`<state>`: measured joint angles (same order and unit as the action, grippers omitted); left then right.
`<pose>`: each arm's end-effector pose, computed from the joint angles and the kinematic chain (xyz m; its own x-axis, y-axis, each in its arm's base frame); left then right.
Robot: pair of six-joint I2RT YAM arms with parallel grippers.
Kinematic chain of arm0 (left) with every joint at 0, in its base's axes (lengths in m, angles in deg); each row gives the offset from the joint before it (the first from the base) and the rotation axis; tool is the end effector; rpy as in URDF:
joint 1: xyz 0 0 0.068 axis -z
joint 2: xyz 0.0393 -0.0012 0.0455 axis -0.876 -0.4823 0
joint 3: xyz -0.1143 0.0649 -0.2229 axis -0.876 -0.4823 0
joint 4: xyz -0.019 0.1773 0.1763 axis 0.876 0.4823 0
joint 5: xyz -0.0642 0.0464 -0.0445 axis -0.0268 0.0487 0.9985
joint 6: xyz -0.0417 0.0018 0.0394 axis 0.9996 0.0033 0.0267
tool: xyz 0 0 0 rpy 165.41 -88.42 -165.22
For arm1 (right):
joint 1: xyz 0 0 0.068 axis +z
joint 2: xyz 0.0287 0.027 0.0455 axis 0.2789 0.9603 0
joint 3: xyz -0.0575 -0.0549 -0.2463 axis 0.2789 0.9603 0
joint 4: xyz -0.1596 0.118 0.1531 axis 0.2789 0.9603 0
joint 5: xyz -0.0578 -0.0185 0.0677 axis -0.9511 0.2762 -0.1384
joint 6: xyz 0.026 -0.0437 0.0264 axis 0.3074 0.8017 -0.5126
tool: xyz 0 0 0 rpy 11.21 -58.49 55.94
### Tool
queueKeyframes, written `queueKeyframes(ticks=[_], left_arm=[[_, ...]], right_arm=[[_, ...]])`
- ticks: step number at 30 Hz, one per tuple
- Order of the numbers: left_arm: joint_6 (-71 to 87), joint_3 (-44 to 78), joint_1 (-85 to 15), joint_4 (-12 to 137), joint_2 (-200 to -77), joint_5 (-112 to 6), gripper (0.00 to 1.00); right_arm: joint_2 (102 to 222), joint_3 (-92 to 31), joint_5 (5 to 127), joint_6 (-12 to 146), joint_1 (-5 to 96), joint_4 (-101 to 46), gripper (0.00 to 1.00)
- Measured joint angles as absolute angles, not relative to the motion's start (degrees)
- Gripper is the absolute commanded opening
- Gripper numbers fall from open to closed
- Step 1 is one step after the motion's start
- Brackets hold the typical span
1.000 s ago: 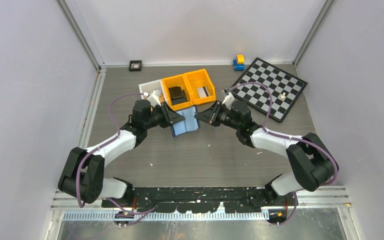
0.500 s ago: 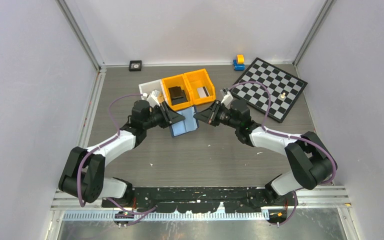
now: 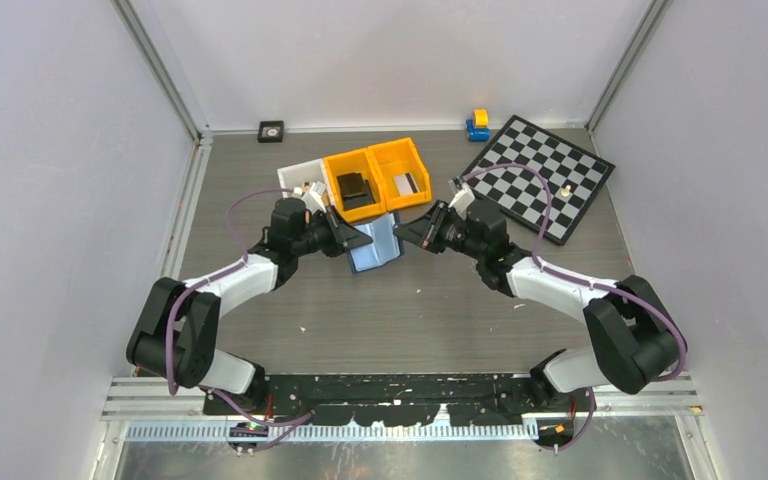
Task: Take the credit cards out of the card holder
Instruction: Remove the credit card from the card holder.
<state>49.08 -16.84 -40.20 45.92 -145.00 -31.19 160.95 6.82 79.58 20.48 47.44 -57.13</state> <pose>0.2675 -0.1243 0.1986 -0.8195 -0.4186 -0.3914 0.1430 0.5120 -0.8470 0.2498 0.1685 0.2246 -0.7389 0.4304 -0.5184 -0.3140 0.4609 0.8301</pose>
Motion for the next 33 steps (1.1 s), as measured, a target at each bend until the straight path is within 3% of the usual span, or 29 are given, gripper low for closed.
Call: queueKeyframes(ticks=[16,19,23,30,33], left_arm=[[51.9,-16.8,-40.3,42.2,-148.9,-27.8,0.0],[51.9,-16.8,-40.3,42.3,-148.9,-27.8,0.0],[51.9,-16.8,-40.3,42.3,-148.9,-27.8,0.0],[51.9,-16.8,-40.3,42.5,-148.9,-27.7,0.0],[51.9,-16.8,-40.3,42.5,-148.9,-27.6,0.0]], right_arm=[[163.4,5.0,82.5,21.3,48.6,-57.7,0.17],[163.9,3.4,82.1,22.5,49.2,-55.0,0.24],[164.0,1.2,80.5,24.4,50.4,-51.3,0.25],[164.0,-0.2,76.7,27.1,50.7,-45.0,0.5],[164.0,-0.3,75.5,27.9,50.7,-42.6,0.53]])
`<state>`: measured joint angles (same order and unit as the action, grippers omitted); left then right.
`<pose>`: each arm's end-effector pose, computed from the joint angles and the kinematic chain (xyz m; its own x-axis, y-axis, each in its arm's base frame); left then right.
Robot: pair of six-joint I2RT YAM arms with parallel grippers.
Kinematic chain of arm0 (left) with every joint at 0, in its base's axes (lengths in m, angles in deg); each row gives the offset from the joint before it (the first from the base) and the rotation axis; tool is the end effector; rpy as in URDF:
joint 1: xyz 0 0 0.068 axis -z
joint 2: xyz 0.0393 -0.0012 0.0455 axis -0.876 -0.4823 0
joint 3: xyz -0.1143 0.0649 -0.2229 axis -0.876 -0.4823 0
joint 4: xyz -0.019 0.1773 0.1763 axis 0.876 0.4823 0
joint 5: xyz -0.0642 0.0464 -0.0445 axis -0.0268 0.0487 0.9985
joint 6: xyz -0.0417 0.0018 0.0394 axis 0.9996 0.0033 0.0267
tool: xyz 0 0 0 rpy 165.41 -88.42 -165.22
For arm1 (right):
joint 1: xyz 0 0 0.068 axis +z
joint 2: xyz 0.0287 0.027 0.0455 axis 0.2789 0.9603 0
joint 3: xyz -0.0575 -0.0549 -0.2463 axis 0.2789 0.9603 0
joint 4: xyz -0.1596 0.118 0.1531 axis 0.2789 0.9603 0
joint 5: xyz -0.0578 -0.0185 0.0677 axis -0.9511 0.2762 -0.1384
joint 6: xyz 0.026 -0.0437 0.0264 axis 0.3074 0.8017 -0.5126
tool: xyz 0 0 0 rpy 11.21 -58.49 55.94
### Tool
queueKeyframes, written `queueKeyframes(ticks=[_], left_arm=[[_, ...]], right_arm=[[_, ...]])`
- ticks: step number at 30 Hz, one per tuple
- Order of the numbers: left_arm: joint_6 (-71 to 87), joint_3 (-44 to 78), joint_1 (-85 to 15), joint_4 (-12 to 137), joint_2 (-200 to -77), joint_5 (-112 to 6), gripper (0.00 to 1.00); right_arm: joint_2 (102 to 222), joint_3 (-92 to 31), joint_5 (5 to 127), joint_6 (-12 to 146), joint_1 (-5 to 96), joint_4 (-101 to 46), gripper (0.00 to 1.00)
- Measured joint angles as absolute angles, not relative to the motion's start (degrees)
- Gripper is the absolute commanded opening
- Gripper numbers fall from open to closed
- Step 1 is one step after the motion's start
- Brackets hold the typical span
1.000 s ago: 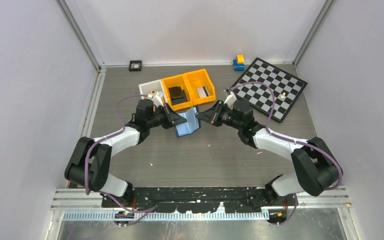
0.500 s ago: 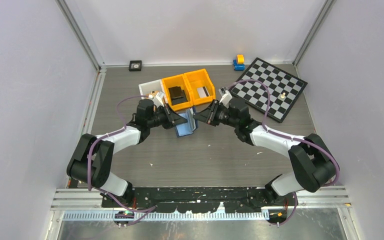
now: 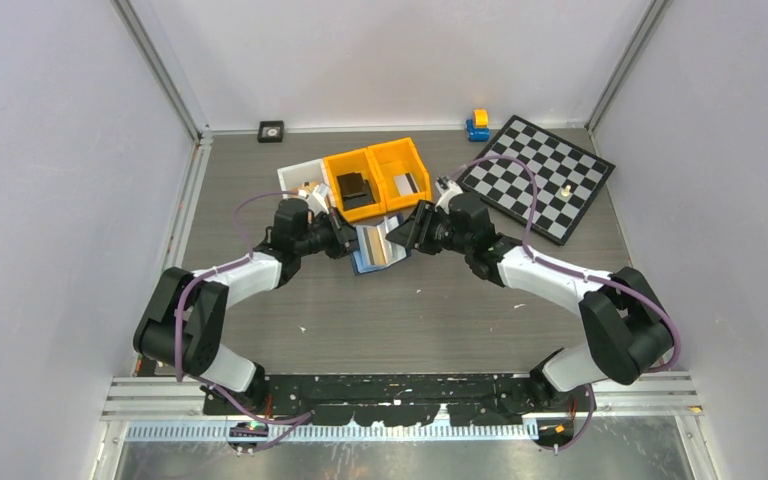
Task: Take the credit cards out of the card holder
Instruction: Remove the credit card from the card holder.
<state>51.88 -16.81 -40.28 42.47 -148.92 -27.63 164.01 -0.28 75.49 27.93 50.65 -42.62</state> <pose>0.2735 -0.1285 0.1862 -0.8544 -0.4042 -0.3265 0.1147 0.4661 -0.8772 0.2539 0.1884 0.2221 -0.7715 0.3064 -0.5575 -0.2942 0.6052 0.7397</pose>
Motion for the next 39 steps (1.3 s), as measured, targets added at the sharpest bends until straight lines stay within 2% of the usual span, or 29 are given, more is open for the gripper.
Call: queueKeyframes(ticks=[3,6,11,12,18,29,35,39], left_arm=[[51.9,-16.8,-40.3,42.5,-148.9,-27.6,0.0],[51.9,-16.8,-40.3,42.5,-148.9,-27.6,0.0],[51.9,-16.8,-40.3,42.4,-148.6,-27.5,0.0],[51.9,-16.8,-40.3,42.4,-148.4,-27.5,0.0],[51.9,-16.8,-40.3,42.1,-147.8,-27.4,0.0],[51.9,-16.8,-40.4,42.1,-147.8,-27.2,0.0],[51.9,-16.8,-40.5,42.1,-147.8,-27.2,0.0],[51.9,-16.8,-40.8,42.1,-147.8,-27.2,0.0]], right_arm=[[164.0,-0.3,75.3,28.3,50.7,-42.2,0.51],[163.9,-0.3,75.3,28.8,50.7,-41.8,0.56],[163.9,-1.2,74.3,29.7,50.7,-39.0,0.8],[163.8,-1.4,73.7,29.9,50.7,-38.4,0.81],[161.5,-0.4,72.5,28.9,50.1,-39.8,0.83],[161.6,2.7,82.1,24.4,49.5,-52.5,0.86],[163.0,-2.8,77.8,30.3,52.2,-41.0,0.86],[163.0,-6.6,72.7,34.8,55.4,-33.6,0.74]])
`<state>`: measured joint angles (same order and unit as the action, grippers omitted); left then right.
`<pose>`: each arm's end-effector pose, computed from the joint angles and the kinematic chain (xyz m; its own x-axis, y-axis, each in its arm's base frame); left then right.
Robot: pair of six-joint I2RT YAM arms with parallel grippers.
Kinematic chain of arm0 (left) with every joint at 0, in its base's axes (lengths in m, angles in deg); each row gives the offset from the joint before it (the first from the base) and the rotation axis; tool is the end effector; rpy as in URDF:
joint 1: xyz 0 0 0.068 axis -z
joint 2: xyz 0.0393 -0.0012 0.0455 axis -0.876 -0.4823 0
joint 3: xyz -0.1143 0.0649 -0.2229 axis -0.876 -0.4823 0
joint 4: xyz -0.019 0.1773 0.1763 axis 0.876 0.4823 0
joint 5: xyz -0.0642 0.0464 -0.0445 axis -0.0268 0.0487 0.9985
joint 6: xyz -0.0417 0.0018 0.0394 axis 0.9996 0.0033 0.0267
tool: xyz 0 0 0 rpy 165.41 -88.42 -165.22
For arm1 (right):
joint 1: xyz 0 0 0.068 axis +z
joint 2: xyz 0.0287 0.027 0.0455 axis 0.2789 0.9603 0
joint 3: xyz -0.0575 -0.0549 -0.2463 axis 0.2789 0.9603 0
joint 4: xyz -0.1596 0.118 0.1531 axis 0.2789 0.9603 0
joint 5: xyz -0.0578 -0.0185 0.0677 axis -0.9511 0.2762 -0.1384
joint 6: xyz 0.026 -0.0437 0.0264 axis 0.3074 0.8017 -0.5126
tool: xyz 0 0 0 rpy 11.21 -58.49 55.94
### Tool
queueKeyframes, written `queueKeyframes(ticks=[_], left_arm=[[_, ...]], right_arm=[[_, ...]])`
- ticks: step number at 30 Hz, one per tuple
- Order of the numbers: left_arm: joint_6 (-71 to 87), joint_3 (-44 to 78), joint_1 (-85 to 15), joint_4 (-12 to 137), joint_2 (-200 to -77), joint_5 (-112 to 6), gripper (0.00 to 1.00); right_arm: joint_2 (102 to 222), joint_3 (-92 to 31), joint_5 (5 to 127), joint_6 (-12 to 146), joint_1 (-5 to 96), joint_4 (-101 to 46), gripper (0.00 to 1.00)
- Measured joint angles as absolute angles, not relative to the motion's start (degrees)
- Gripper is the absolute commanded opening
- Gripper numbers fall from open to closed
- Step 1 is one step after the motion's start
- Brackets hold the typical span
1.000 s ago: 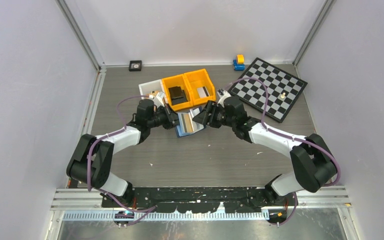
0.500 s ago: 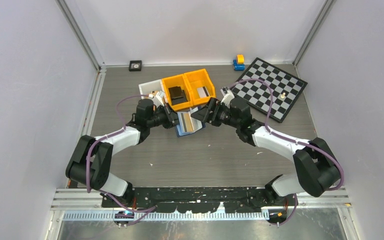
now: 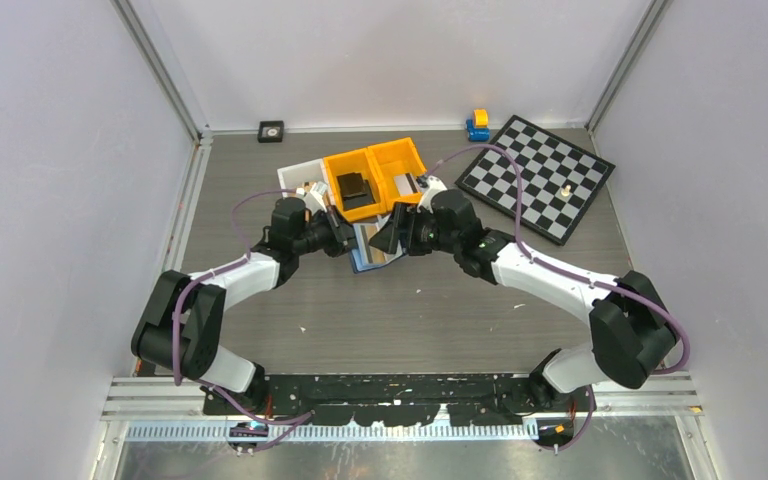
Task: Take the credit cards out of the card holder
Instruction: Remove the credit card from the card holder.
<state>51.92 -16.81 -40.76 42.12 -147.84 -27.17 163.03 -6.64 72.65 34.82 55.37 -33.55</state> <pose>0.2732 -0.1260 0.1922 -0.8467 -0.4094 -0.3400 0.1332 0.4555 -0.8802 0.2428 0.2104 0.2473 -0.7461 0.1822 -0.6404 -0.4005 0.6456 0.6502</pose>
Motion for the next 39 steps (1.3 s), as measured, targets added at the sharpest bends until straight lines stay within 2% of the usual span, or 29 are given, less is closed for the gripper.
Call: queueKeyframes(ticks=[7,11,12,15,17,19,22,30,34,39], left_arm=[[51.9,-16.8,-41.0,42.1,-147.8,-27.2,0.0],[51.9,-16.8,-41.1,42.1,-147.8,-27.1,0.0],[52.0,-16.8,-41.1,42.1,-147.8,-27.0,0.0],[52.0,-16.8,-41.2,42.1,-147.8,-27.0,0.0],[52.1,-16.8,-41.3,42.1,-147.8,-26.9,0.06],[52.3,-16.8,-41.6,41.9,-147.8,-26.7,0.2],[53.3,-17.0,-41.9,40.8,-147.8,-26.2,0.34],[58.6,-20.3,-43.8,31.1,-147.9,-24.0,0.55],[61.6,-20.5,-43.8,24.8,-149.5,-22.1,0.59],[64.1,-20.5,-43.8,20.9,-151.8,-20.7,0.57]], right_arm=[[163.0,-8.1,64.5,38.4,56.6,-25.7,0.49],[162.7,-8.1,61.8,38.8,56.3,-23.5,0.37],[162.5,-8.1,61.4,38.8,56.3,-23.3,0.36],[161.6,-8.1,60.1,38.8,56.1,-23.0,0.19],[160.9,-7.8,60.0,38.5,55.7,-23.5,0.08],[159.9,-6.9,60.8,37.7,55.2,-24.8,0.02],[158.8,-5.0,62.4,36.4,54.1,-27.1,0.01],[158.1,2.7,70.9,28.5,45.4,-37.5,0.0],[158.5,3.2,74.2,25.5,44.2,-41.4,0.0],[158.5,3.2,77.1,23.7,44.2,-44.8,0.0]])
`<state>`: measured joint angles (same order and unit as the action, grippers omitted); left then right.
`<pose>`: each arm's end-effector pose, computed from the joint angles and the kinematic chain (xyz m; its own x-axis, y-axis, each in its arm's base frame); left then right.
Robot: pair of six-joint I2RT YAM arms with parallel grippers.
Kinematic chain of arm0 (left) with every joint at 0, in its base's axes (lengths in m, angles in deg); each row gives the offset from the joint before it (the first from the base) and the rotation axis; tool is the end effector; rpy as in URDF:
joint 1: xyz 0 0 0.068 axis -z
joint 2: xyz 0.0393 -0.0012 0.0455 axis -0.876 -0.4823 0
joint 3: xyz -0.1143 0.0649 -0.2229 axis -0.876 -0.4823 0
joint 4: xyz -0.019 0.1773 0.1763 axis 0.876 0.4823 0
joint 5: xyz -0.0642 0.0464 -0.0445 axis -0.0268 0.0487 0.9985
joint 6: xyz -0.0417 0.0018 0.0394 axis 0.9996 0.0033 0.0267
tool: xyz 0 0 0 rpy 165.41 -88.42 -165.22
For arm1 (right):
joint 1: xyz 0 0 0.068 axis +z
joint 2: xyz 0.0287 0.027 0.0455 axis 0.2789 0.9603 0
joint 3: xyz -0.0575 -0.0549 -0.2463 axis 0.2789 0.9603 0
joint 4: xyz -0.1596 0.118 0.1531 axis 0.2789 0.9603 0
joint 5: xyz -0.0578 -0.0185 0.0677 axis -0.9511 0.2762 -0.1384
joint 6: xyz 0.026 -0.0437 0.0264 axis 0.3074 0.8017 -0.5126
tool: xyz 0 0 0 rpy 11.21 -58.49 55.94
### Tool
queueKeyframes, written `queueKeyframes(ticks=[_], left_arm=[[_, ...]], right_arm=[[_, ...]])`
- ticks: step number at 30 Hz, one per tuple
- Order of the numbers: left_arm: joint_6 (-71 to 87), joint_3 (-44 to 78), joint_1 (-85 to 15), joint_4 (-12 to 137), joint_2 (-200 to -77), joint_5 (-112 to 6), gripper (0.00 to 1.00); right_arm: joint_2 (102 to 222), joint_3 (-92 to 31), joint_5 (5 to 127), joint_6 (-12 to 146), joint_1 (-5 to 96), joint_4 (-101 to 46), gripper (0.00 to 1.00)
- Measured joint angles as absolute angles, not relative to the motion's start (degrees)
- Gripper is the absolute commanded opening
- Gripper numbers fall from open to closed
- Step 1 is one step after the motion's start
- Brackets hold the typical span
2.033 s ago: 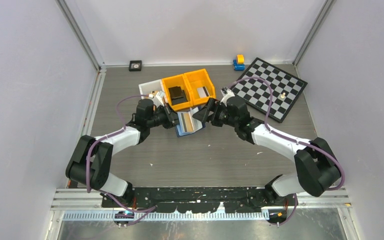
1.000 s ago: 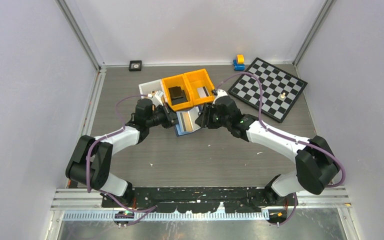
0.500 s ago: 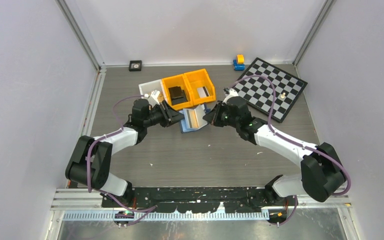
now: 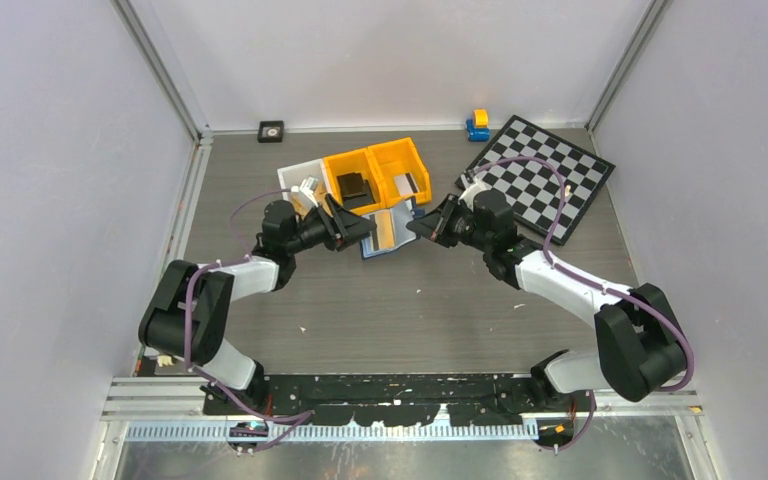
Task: Take the credit cards out of the card holder
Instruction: Remove the credit card from the card holder.
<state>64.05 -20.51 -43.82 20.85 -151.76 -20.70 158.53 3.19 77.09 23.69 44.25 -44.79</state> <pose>0.2814 -0.1156 0.1921 -0.8368 -0.4720 -0.2775 0.1724 0.2538 -0.9518 0.2572 0.1516 0.2338 -0.7279 0.4393 -0.5264 -0.2322 0.5645 0.7921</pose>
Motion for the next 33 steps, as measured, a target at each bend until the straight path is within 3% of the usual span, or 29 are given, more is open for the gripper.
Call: queueKeyframes(ticks=[8,13,22,25,33], left_arm=[[61.8,-20.5,-43.8,25.6,-150.9,-21.4,0.63],[56.7,-20.4,-44.0,34.4,-144.8,-24.1,0.79],[54.9,-20.2,-44.0,36.9,-145.0,-25.3,0.74],[55.3,-20.2,-44.0,36.9,-147.6,-25.0,0.67],[56.5,-20.3,-44.0,34.6,-148.2,-23.8,0.27]], right_arm=[[158.5,3.3,78.2,22.7,44.2,-46.4,0.01],[158.1,3.9,78.4,22.4,43.4,-46.6,0.0],[157.7,5.8,81.0,19.6,42.6,-50.5,0.0],[157.7,5.9,82.1,18.7,42.6,-52.2,0.01],[157.9,5.9,83.1,17.8,42.4,-54.1,0.01]])
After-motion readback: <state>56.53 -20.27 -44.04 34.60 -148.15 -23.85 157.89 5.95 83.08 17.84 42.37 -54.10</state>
